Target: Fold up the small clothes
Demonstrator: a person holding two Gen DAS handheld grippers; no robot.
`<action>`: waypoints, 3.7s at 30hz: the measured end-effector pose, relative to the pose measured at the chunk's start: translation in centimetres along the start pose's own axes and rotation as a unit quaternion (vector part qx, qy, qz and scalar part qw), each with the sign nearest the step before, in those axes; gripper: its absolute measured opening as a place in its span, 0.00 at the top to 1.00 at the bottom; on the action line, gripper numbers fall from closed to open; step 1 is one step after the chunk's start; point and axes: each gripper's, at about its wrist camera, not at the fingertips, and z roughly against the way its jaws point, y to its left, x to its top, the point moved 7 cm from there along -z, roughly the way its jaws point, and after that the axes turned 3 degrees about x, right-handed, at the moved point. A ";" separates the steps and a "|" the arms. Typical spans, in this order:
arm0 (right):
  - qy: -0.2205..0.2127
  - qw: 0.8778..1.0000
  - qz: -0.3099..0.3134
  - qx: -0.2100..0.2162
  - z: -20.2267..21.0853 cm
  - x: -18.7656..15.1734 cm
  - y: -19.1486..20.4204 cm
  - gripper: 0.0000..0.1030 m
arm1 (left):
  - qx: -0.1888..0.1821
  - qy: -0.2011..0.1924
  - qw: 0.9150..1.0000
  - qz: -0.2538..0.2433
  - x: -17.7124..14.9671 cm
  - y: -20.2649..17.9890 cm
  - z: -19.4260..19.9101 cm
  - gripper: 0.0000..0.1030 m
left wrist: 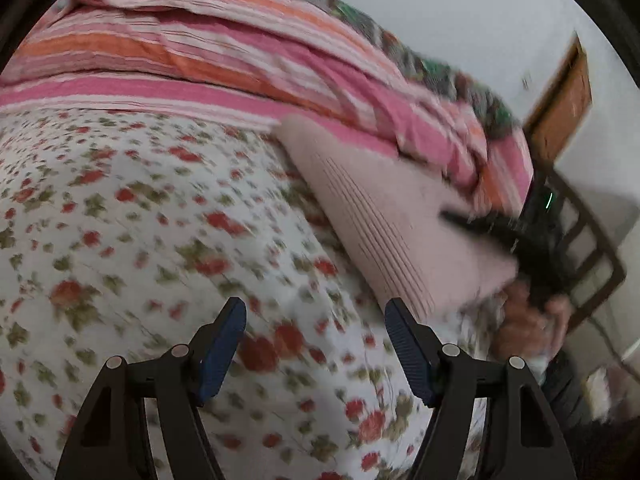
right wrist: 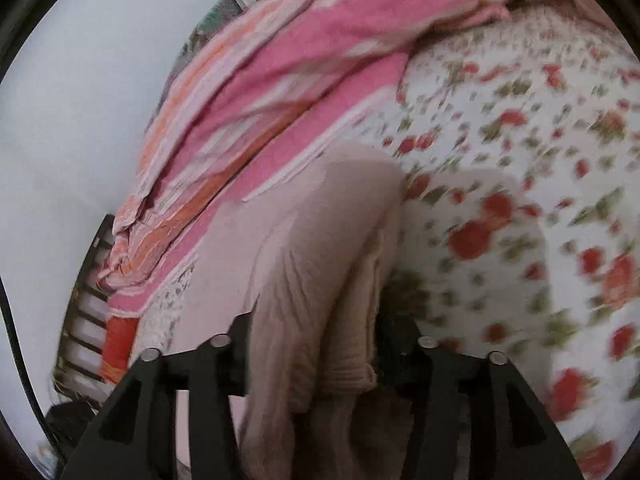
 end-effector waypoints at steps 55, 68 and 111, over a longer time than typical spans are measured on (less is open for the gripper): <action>-0.056 0.966 0.214 -0.135 4.1 0.9 4.4 0.74 | 0.045 -0.058 0.997 -0.021 1.8 -0.2 2.8 0.49; -0.012 0.964 0.233 -0.130 -2.2 0.9 3.1 0.72 | 0.048 -0.017 0.998 -0.031 9.3 -3.2 -6.6 0.46; -0.062 0.976 0.159 -0.134 -2.1 2.5 0.2 0.56 | 0.132 -0.033 0.985 -0.104 9.3 -4.7 -8.5 0.62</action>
